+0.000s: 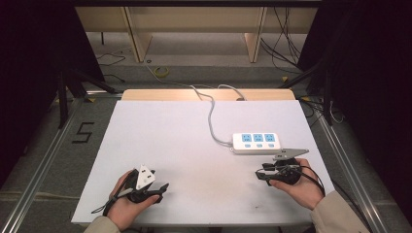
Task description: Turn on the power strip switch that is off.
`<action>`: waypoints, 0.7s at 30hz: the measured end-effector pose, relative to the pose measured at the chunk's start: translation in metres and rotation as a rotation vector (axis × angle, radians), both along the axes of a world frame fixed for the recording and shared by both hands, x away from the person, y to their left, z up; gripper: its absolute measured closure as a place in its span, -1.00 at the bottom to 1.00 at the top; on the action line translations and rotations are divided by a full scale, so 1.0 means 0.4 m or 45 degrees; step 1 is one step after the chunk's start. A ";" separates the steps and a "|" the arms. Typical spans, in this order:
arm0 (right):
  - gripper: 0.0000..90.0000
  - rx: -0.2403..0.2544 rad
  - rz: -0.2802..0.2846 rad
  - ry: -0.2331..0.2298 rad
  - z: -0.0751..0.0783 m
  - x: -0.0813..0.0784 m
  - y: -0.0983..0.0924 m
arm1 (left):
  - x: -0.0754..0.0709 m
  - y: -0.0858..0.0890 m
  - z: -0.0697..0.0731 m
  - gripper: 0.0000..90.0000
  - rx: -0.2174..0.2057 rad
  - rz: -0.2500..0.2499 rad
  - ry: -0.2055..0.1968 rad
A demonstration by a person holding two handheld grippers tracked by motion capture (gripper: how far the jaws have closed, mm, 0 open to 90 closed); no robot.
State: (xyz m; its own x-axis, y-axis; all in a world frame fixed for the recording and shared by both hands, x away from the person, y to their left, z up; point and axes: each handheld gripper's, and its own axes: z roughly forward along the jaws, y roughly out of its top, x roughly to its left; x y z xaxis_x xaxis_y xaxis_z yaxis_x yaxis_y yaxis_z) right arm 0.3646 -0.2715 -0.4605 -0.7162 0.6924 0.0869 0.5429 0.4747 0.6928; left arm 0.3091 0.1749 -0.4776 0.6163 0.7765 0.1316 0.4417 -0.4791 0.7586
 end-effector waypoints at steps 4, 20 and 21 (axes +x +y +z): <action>0.14 0.023 0.002 -0.030 -0.006 -0.015 -0.007 | -0.001 0.002 0.000 -0.25 -0.001 0.002 0.002; 0.08 0.091 -0.050 -0.079 -0.035 -0.057 -0.037 | -0.001 0.002 -0.001 -0.25 0.003 -0.008 0.008; 0.08 0.098 -0.049 -0.083 -0.035 -0.059 -0.038 | -0.001 0.002 -0.002 -0.25 0.003 -0.007 0.007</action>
State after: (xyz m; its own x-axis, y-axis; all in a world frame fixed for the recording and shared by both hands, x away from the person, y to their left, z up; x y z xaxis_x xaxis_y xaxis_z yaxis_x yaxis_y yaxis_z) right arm 0.3409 -0.2866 -0.4745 -0.6949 0.7128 0.0948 0.5123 0.3984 0.7608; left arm 0.3086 0.1755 -0.4783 0.6215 0.7726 0.1297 0.4432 -0.4833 0.7549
